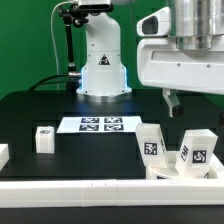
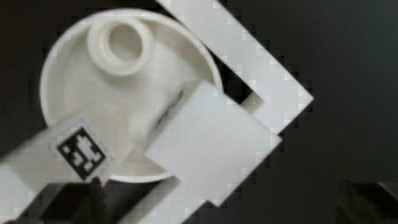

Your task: Assemble stool

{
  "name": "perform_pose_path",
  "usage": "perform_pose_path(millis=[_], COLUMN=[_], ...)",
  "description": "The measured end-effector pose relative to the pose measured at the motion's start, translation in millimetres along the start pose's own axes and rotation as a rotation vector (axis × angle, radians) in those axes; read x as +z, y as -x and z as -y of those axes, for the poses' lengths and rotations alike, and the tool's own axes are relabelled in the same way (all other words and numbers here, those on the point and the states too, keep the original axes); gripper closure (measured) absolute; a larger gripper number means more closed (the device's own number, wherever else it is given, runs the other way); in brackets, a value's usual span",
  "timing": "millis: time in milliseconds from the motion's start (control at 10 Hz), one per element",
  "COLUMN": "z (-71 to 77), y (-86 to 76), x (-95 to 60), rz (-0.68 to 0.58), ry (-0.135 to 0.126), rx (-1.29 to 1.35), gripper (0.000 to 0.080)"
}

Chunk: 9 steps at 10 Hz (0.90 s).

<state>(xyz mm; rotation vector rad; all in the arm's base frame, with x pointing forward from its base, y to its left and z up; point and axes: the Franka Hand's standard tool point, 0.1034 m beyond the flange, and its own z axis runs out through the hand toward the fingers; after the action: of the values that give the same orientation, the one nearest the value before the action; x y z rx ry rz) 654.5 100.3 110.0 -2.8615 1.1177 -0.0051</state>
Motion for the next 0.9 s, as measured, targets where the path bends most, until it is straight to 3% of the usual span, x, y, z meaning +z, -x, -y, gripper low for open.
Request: perform_pose_path(millis=[300,600,900], z=[-0.9,-2.0,-3.9], y=[-0.9,-1.4,-2.5], x=[0.4,0.4,1.1], rz=[-0.001,-0.015,-0.014], ry=[0.002,0.034,0.041], rx=[-0.214,-0.602,-0.747], gripper=[0.0151,0.0151,0.0151])
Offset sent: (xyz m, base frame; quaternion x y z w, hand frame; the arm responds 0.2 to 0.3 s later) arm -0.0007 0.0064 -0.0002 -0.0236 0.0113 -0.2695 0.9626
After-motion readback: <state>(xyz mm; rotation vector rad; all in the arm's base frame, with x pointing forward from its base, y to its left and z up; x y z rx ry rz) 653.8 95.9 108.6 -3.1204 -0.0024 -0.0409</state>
